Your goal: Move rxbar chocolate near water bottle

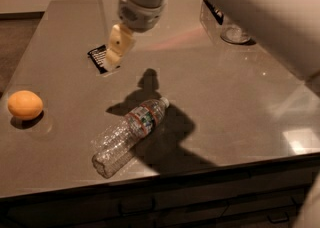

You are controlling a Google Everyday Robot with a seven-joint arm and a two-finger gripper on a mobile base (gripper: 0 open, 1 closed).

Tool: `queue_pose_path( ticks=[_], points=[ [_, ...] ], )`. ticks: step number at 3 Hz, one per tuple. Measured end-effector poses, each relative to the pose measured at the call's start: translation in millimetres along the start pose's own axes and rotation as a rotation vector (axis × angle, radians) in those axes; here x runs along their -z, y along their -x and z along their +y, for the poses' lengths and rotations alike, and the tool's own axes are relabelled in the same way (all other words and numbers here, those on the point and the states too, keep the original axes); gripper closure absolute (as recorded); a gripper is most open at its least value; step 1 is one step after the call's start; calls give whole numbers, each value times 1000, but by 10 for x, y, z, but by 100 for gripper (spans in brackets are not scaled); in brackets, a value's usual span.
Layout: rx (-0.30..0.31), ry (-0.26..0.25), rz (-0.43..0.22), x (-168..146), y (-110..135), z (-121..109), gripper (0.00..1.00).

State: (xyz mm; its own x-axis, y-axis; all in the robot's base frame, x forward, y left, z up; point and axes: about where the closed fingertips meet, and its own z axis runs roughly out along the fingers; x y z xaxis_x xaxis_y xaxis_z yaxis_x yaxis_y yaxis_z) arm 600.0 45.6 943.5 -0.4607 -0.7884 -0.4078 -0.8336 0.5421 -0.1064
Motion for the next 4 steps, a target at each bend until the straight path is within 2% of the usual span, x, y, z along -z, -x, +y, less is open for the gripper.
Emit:
queue_pose_path(
  ticks=[2,4],
  points=[
    [17,39,86,-718,491,71,0],
    [16,32,163,-1083,682,-92,0]
  ],
)
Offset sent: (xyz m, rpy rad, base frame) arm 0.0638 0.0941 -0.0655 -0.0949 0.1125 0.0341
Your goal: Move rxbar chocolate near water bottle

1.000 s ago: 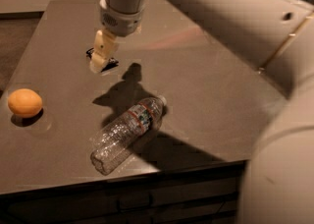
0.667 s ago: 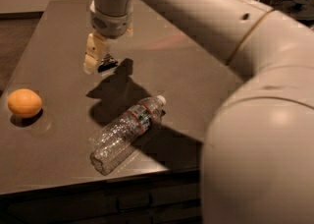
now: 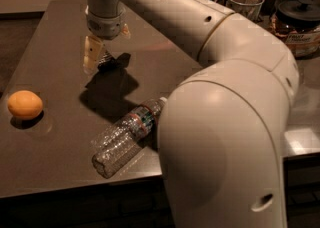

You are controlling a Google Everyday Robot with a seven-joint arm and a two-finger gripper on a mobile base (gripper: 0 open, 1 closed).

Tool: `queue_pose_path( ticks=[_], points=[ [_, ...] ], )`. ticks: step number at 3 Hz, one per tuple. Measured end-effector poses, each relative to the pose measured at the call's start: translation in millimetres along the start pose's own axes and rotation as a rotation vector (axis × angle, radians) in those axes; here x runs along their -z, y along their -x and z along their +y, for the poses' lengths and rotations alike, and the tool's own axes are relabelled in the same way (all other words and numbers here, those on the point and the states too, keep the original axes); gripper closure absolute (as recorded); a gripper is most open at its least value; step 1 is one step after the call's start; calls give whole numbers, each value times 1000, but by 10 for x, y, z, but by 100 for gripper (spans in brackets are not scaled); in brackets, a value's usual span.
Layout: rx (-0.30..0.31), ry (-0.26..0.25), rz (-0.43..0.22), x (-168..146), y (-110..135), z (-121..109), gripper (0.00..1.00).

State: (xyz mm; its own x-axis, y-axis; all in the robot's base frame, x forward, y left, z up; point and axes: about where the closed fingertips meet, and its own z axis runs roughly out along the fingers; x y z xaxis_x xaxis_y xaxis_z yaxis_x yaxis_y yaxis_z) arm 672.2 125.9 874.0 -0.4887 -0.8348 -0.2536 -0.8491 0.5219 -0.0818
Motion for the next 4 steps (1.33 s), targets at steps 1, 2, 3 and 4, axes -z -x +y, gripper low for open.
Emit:
queue_pose_path(
  ticks=[1,2,3,4],
  points=[
    [4,8,28,-151,57,-32,0],
    [11,17,58,-292,98,-51,0],
    [17,22,76,-393,136,-61,17],
    [36,24,77,-398,204,-27,41]
  ],
)
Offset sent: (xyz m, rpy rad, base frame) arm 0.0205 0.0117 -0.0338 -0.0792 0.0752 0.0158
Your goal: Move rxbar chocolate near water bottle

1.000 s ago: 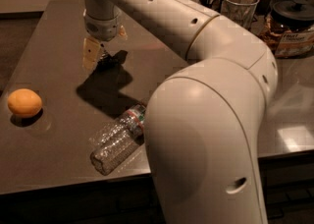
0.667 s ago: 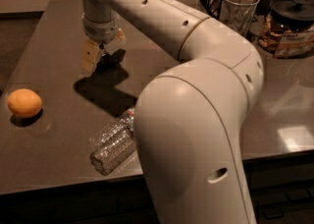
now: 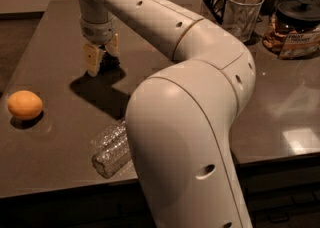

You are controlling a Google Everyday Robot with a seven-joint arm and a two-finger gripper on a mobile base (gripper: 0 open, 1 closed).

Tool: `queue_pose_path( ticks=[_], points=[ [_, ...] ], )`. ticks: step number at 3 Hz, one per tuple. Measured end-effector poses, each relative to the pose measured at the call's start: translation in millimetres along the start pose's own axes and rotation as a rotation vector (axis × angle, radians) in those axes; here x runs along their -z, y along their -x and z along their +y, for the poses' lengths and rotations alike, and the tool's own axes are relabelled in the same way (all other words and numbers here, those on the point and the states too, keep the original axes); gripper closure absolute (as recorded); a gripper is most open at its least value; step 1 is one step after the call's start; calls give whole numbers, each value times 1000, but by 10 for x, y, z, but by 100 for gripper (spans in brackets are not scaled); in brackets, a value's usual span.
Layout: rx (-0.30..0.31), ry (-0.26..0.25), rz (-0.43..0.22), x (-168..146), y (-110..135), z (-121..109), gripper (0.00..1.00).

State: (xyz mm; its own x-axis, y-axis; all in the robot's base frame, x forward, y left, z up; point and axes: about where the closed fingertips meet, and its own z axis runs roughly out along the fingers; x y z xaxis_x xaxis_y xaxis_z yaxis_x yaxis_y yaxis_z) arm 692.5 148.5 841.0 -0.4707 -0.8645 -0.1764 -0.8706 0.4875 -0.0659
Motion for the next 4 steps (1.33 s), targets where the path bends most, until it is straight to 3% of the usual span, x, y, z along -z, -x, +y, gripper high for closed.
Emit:
queue_pose_path(
  ticks=[1,2,3,4],
  points=[
    [14,4,-5,20,18,34,64],
    [14,4,-5,57,24,32,95],
    [14,4,-5,57,24,32,100],
    [106,54,-15,106,-83,301,100]
  ],
)
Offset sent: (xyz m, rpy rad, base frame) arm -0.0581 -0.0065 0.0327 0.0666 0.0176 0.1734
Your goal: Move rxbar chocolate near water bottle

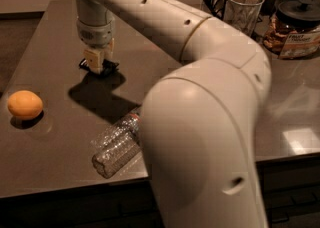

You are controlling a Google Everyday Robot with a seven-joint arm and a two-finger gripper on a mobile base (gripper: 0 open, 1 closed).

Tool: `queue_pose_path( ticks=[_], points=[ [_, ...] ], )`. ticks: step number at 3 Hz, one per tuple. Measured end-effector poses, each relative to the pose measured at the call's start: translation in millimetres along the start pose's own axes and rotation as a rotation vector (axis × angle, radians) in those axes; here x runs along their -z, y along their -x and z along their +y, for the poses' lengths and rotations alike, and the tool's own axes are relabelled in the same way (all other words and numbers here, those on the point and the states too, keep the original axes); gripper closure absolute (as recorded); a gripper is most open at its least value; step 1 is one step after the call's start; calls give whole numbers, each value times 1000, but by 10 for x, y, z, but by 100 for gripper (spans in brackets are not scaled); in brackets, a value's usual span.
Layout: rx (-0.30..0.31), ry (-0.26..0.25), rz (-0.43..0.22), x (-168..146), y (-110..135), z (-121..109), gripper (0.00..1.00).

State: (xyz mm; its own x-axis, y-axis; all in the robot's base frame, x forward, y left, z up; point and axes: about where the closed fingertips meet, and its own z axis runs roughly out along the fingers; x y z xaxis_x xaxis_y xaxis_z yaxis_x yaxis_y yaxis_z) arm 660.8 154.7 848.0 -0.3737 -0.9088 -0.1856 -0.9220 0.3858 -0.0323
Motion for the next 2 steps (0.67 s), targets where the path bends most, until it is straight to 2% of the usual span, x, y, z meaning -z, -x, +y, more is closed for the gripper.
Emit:
queue_pose_path(
  ticks=[1,2],
  points=[
    [139,86,-17,48,-147,462,100],
    [232,142,-32,114,-265,782,100]
  ],
)
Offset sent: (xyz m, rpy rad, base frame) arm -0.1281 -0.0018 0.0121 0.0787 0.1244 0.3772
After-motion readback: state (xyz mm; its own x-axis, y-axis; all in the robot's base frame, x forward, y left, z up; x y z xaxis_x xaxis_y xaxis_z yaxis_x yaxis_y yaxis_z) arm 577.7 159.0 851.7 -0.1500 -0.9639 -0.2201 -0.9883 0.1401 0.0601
